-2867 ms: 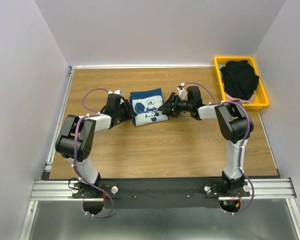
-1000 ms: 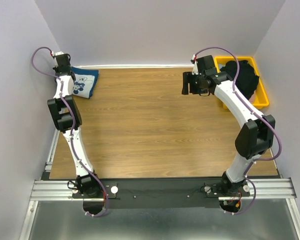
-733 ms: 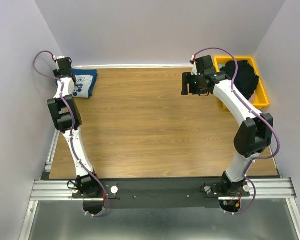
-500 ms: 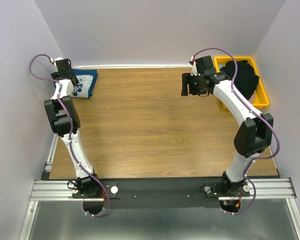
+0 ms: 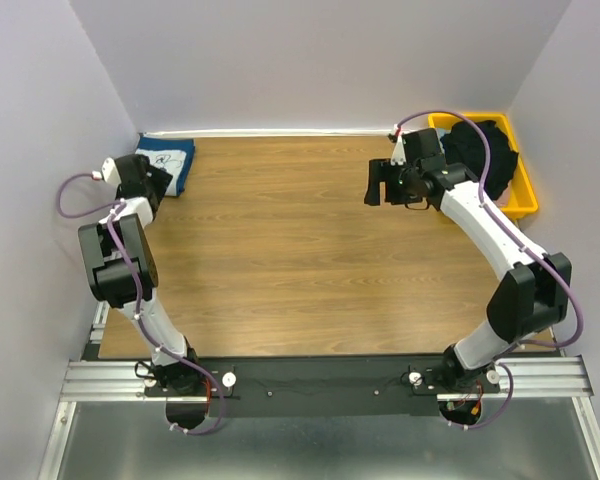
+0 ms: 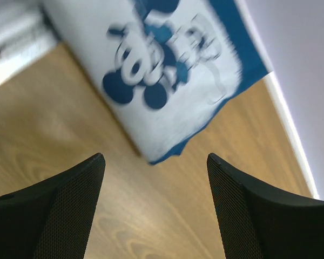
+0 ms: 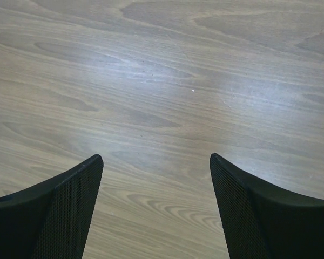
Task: Fold and stack the t-shirts
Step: Neatly place the folded tshirt to the corner
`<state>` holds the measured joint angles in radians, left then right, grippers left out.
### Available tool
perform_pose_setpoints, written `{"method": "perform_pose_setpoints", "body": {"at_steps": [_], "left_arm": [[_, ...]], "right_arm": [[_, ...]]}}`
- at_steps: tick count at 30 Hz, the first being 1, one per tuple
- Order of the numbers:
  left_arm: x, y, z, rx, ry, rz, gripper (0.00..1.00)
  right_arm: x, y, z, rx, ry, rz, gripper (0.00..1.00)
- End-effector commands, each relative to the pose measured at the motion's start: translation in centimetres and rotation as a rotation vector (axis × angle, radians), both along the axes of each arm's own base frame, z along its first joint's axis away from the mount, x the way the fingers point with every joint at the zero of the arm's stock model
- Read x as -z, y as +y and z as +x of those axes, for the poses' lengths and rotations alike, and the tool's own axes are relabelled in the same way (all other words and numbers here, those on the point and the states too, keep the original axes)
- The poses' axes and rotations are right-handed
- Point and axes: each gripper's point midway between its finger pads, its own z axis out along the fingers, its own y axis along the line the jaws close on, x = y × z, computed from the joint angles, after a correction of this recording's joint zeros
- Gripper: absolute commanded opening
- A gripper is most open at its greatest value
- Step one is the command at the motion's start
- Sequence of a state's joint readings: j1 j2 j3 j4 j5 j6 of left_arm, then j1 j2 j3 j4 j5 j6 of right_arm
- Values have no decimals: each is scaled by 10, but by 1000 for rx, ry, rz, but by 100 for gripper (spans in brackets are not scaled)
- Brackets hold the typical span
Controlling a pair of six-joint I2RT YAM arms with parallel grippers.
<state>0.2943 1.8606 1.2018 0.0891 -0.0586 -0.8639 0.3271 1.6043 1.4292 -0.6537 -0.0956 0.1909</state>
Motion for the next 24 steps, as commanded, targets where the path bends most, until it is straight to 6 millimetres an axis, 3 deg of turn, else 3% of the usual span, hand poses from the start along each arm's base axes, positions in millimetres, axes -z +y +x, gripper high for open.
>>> {"method": "perform_pose_setpoints", "body": {"at_steps": [1, 7, 11, 12, 16, 17, 19, 20, 24], "left_arm": [[11, -8, 10, -25, -51, -119, 84], [29, 4, 24, -54, -22, -98, 81], [32, 10, 39, -58, -22, -86, 80], [41, 12, 41, -57, -2, -86, 80], [30, 21, 65, -47, -23, -59, 79], [42, 22, 68, -35, 1, -59, 79], [39, 21, 79, -17, 2, -68, 79], [50, 20, 82, -11, 17, -76, 79], [51, 21, 92, -2, 4, -88, 78]], "right_arm": [[-12, 0, -6, 10, -44, 46, 87], [-8, -11, -18, 50, -49, 24, 87], [-8, -16, -20, 77, -57, 13, 87], [-7, -17, -19, 83, -57, 8, 87], [-8, -18, -17, 99, -58, 13, 87], [-8, -17, -16, 102, -57, 16, 87], [-8, -17, -14, 108, -58, 18, 87], [-8, -17, -12, 114, -56, 18, 87], [-7, -17, -8, 125, -55, 17, 87]]}}
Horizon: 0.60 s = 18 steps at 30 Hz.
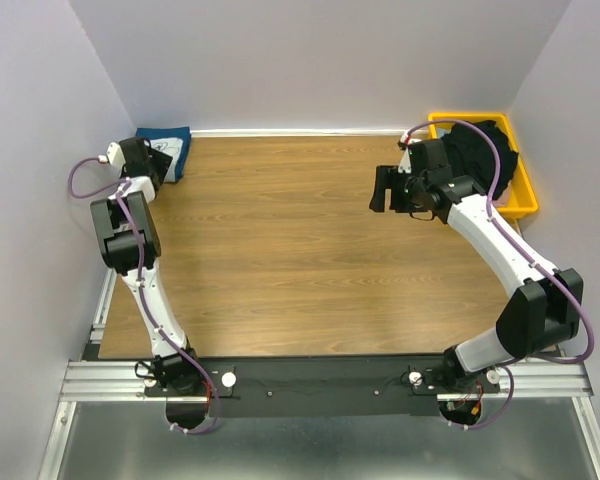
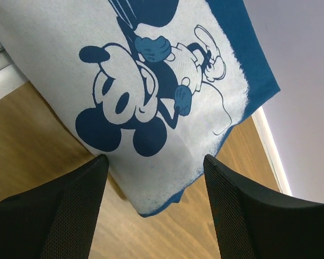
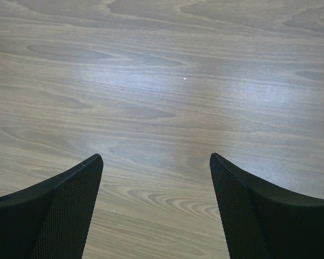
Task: Fold and stack the t-shirts
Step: Neatly place the folded tshirt to the corner, then reset both grippers
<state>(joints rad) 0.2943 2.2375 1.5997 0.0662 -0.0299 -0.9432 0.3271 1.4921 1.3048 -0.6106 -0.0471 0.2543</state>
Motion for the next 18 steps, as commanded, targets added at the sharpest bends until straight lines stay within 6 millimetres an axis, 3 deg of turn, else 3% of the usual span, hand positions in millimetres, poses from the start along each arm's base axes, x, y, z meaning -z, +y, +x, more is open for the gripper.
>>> {"method": "perform_pose_setpoints", "body": {"at_steps": [1, 6, 8, 9, 11, 12, 13, 14, 16, 17, 18], "left_arm": [[12, 2, 4, 17, 28, -11, 78], [-12, -2, -2, 30, 4, 6, 81], [-16, -5, -11, 42, 13, 21, 83], [-34, -6, -14, 47, -12, 35, 83], [-37, -14, -28, 72, 5, 58, 84], [-59, -22, -32, 88, -25, 79, 84], [-81, -53, -57, 172, -29, 149, 85], [-101, -60, -58, 197, -58, 189, 85], [-122, -83, -70, 244, -73, 252, 86], [-144, -105, -84, 294, -90, 327, 87], [-142, -121, -97, 324, -65, 354, 87]], "right_arm": [[-7, -4, 11, 47, -33, 1, 86], [-14, -5, 11, 55, -49, 6, 86], [-21, -10, 10, 74, -71, -5, 86], [-23, -13, 10, 87, -82, -13, 86], [-34, -19, 7, 106, -115, -19, 87], [-36, -22, 4, 119, -123, -24, 87], [-51, -43, -4, 205, -183, -62, 88], [-60, -44, -7, 209, -207, -50, 89], [-64, -58, -16, 262, -235, -74, 92], [-79, -64, -25, 281, -280, -58, 95], [-81, -74, -30, 318, -298, -78, 96]]}}
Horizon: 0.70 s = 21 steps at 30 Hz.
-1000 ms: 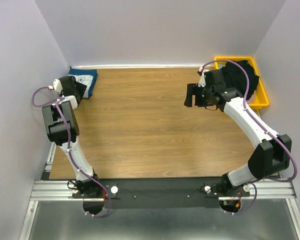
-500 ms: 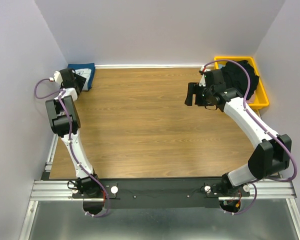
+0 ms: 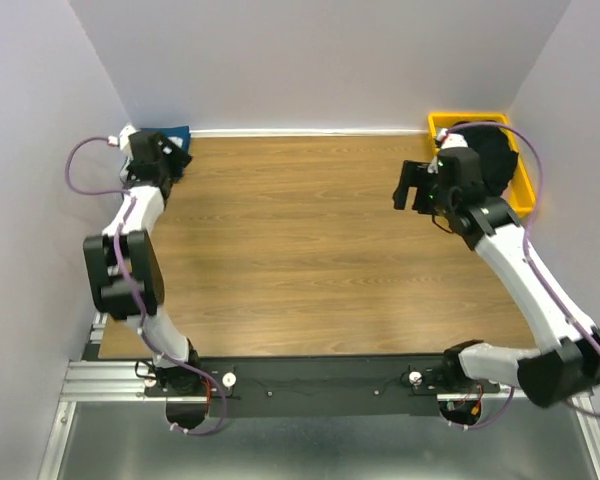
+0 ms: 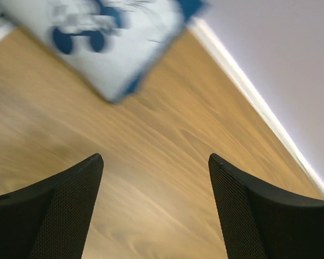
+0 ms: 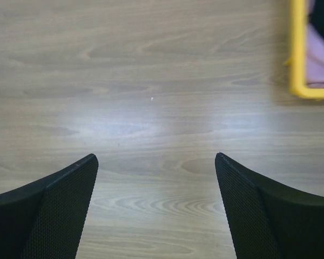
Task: Fold and stack the t-shirts
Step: Reset both grippers
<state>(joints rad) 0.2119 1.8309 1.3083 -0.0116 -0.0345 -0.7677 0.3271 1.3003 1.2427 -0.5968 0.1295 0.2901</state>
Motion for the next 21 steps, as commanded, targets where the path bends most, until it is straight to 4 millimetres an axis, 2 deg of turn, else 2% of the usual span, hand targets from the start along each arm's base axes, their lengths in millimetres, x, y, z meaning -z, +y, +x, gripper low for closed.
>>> {"method": "perform_pose_setpoints", "body": {"at_steps": [1, 2, 3, 4, 5, 6, 7, 8, 9, 10, 11, 12, 13, 14, 15, 16, 17, 18, 21], "left_arm": [[-99, -68, -41, 155, -137, 249, 88], [-110, -103, -52, 236, -158, 299, 88], [-121, -97, -63, 213, -174, 330, 88], [-131, -122, -76, 253, -197, 352, 88], [-148, -126, -101, 236, -235, 377, 88], [-155, -131, -114, 234, -252, 384, 89], [-147, -145, -132, 255, -237, 369, 88], [-171, -140, -153, 218, -304, 356, 89], [-176, -140, -165, 220, -328, 344, 88], [-165, -141, -179, 218, -316, 323, 88], [-165, -138, -189, 214, -331, 313, 89], [-183, -132, -209, 195, -403, 296, 89], [-170, -127, -220, 191, -391, 298, 89], [-182, -120, -239, 168, -449, 288, 89], [-183, -116, -248, 158, -465, 283, 89], [-172, -111, -256, 150, -450, 288, 89], [-181, -105, -272, 130, -502, 278, 89], [-181, -101, -278, 118, -513, 277, 89], [-184, -98, -299, 129, -585, 279, 89]], "right_arm": [[-40, -43, -23, 181, -155, -33, 99], [-57, -53, -34, 212, -213, -28, 100], [-52, -53, -34, 212, -204, -31, 100], [-69, -61, -47, 235, -262, -13, 100], [-68, -64, -53, 242, -274, -12, 100], [-73, -67, -61, 246, -298, -3, 100], [-87, -73, -73, 253, -350, 17, 100], [-85, -76, -79, 252, -365, 12, 100], [-86, -78, -85, 254, -385, 15, 100], [-98, -84, -99, 252, -443, 27, 100], [-97, -87, -104, 259, -461, 32, 100], [-89, -91, -108, 267, -464, 21, 100], [-89, -97, -114, 292, -483, 22, 100], [-89, -102, -123, 305, -510, 34, 100], [-89, -106, -129, 321, -527, 34, 100], [-90, -110, -133, 339, -542, 38, 100], [-91, -113, -136, 344, -555, 38, 100], [-95, -115, -144, 345, -584, 53, 100], [-94, -117, -150, 339, -602, 50, 100]]}}
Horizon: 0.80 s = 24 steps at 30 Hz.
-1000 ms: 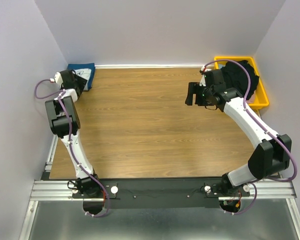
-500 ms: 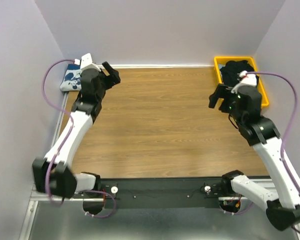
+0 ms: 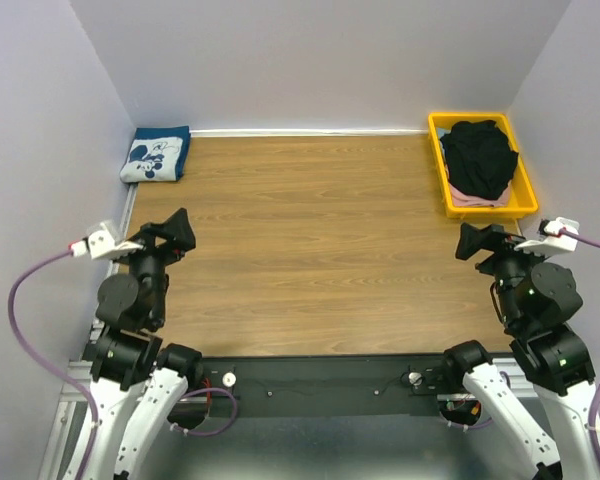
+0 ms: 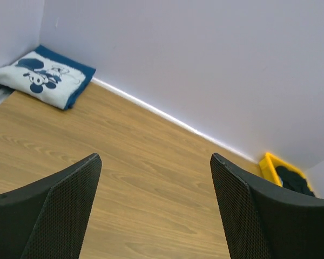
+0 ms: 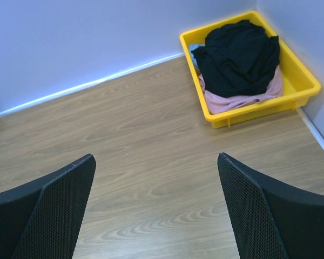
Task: Fold and stack the t-shirts
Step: Reset both grippers
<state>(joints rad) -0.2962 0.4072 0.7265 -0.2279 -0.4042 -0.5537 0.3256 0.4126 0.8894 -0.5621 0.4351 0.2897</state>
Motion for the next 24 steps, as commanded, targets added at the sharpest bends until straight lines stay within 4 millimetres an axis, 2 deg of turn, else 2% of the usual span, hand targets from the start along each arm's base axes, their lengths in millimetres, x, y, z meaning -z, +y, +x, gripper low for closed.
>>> {"method": "perform_pose_setpoints", "body": {"at_steps": [1, 5, 11, 20, 24], "left_arm": [[10, 14, -21, -43, -29, -5, 89], [19, 19, -32, -55, -87, -31, 90], [38, 19, -28, -60, -70, -7, 90], [38, 15, -28, -32, -112, 20, 91], [38, 13, -27, -28, -115, -23, 94]], "right_arm": [[1, -15, -7, 68, -29, -14, 100], [10, -17, -5, 82, -10, -25, 100], [15, -13, -3, 68, -6, -6, 100], [18, -12, -5, 64, -16, 6, 100], [18, -13, -7, 64, -27, 12, 100]]}}
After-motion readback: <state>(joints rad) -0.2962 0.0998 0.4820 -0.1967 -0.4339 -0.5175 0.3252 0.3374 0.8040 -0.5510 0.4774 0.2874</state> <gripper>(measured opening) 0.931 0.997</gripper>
